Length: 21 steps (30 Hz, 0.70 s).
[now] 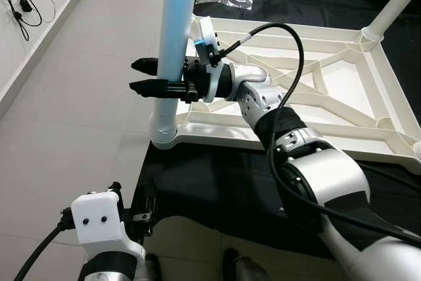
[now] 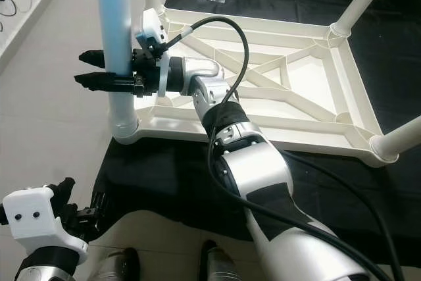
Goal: Building children table
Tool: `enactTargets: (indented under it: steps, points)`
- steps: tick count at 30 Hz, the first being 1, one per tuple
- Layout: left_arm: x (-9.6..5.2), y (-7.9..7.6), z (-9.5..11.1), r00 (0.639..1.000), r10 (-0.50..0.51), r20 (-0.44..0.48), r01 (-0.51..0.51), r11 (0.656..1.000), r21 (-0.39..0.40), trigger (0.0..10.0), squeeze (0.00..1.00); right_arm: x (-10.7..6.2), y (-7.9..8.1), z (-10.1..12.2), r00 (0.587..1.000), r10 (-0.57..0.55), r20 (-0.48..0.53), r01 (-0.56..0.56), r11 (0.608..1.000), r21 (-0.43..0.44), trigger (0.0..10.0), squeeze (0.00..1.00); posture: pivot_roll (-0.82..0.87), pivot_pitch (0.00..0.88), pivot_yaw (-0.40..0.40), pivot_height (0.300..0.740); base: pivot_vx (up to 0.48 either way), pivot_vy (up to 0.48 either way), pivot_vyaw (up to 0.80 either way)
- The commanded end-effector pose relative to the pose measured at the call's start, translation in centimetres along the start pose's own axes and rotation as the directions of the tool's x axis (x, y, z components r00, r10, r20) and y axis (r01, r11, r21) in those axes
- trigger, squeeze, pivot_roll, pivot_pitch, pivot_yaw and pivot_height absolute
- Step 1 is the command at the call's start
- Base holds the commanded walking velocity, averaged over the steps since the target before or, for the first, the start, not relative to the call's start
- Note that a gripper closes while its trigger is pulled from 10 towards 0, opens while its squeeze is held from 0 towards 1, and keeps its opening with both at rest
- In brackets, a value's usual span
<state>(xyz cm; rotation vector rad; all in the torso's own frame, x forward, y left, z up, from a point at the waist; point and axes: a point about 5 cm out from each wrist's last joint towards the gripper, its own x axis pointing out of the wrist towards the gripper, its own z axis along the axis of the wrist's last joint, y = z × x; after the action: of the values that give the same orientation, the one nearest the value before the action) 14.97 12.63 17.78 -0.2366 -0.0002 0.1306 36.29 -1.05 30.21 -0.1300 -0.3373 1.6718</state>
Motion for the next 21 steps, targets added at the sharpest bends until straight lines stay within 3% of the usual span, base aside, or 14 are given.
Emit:
enactTargets:
  steps: [1, 21]
  points:
    - [-0.4, -1.4, -0.6, 0.998, -0.051, -0.035, 0.049, 0.998, -0.033, 10.0, 0.00, 0.2, 1.0, -2.0, 0.994, 0.089, -0.060, -0.085, 0.995, 0.057, 10.0, 0.00, 0.10, 0.290, -0.094, 0.740, 0.000, 0.000, 0.00]
    - [-0.5, -1.6, -0.5, 0.998, -0.047, -0.030, 0.046, 0.999, -0.030, 10.0, 0.00, 0.9, 2.1, -3.9, 0.942, 0.211, -0.261, -0.205, 0.977, 0.052, 10.0, 0.00, 0.09, 0.303, -0.109, 0.740, 0.000, 0.000, 0.00]
